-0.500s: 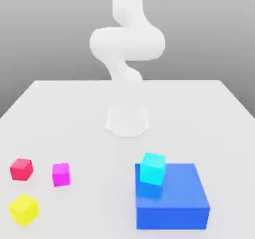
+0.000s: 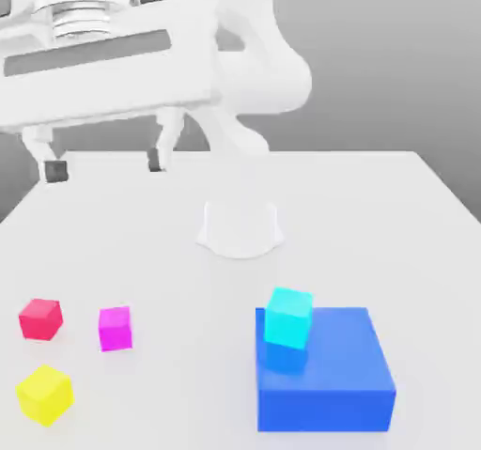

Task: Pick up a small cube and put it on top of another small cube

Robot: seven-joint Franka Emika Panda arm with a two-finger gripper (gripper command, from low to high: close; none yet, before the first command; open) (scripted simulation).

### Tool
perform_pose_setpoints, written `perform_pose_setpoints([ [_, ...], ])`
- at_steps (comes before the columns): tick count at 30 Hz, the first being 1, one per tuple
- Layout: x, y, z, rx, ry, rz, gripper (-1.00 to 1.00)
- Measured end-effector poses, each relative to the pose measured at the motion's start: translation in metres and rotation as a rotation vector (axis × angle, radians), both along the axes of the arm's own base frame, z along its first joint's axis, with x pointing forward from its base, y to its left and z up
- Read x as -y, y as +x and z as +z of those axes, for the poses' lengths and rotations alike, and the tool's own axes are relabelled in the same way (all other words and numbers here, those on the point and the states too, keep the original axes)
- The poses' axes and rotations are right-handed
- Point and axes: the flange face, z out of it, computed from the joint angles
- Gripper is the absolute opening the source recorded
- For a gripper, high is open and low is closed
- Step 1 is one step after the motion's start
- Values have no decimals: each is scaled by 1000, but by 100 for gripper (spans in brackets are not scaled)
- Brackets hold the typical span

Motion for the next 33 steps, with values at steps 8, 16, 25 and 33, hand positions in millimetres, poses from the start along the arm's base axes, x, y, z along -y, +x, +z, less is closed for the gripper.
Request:
perform_pose_setpoints([
  [8,68,-17,-138,-202,-1,-135,0],
  [16,116,-58,-254,-356,-54,-233,0],
  [25,117,-61,-297,-362,-53,-237,-100],
  [33,132,-82,-223,-367,-40,-336,-100],
])
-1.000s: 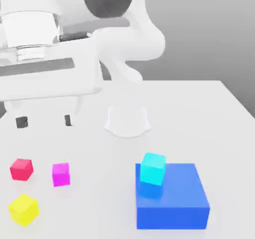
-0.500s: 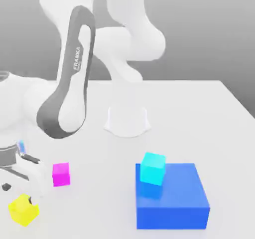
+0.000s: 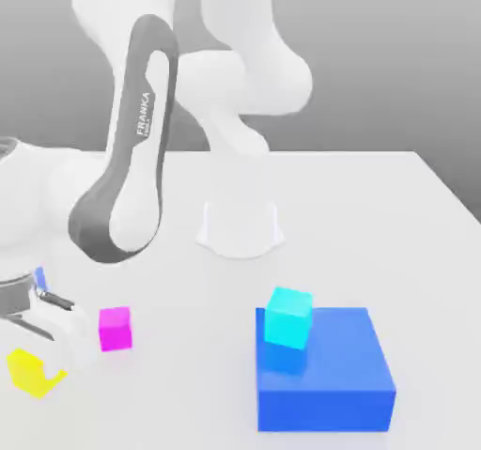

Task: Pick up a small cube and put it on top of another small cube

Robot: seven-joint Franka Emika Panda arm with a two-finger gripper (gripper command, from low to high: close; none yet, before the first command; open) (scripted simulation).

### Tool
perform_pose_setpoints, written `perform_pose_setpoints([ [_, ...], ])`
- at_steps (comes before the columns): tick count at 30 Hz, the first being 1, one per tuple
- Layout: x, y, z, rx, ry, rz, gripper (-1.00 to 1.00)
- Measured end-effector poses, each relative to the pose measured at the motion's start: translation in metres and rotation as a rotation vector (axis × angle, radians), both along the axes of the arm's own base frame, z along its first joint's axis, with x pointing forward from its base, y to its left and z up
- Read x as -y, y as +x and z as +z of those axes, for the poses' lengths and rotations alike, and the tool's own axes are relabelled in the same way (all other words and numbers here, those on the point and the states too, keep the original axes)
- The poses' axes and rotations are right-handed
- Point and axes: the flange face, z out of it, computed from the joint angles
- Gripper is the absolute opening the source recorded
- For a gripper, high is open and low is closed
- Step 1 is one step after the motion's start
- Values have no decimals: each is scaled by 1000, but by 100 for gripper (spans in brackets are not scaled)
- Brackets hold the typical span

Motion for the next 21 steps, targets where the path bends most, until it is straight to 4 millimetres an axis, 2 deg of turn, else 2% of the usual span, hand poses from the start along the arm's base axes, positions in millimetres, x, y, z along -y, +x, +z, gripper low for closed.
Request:
perform_pose_setpoints([
  [5,27,-50,20,-2,-5,-225,-100],
  [12,52,-128,37,3,1,-556,-100],
  [13,53,-134,34,5,2,-581,-100],
  [15,49,-129,23,8,3,-575,-100],
  [20,48,-131,-19,6,3,-579,-100],
  [21,48,-132,-25,5,3,-580,100],
])
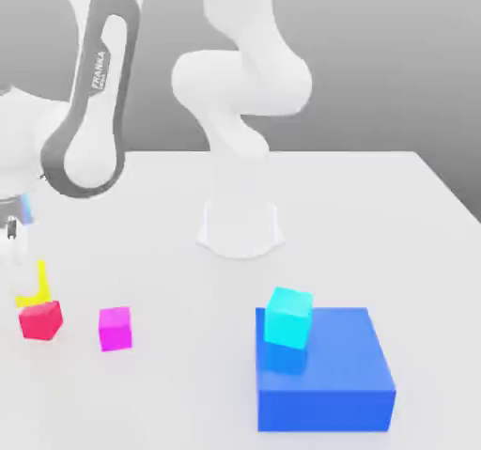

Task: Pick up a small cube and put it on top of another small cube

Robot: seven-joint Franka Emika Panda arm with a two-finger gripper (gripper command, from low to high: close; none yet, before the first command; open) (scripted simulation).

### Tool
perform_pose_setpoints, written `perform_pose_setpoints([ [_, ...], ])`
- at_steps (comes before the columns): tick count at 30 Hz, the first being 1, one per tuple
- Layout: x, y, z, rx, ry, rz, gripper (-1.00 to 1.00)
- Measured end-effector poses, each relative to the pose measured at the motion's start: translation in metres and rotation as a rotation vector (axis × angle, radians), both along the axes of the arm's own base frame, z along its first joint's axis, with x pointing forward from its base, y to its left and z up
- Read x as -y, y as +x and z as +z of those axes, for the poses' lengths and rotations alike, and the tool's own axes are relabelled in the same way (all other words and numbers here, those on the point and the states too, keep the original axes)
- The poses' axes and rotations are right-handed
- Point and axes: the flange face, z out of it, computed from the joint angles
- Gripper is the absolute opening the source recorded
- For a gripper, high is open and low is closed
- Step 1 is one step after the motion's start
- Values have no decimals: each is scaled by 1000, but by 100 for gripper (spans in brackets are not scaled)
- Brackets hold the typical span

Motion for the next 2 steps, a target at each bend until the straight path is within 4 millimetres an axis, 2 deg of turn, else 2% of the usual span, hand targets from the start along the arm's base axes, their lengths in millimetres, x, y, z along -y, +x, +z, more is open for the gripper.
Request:
perform_pose_setpoints([
  [2,0,0,0,0,0,0,100],
])
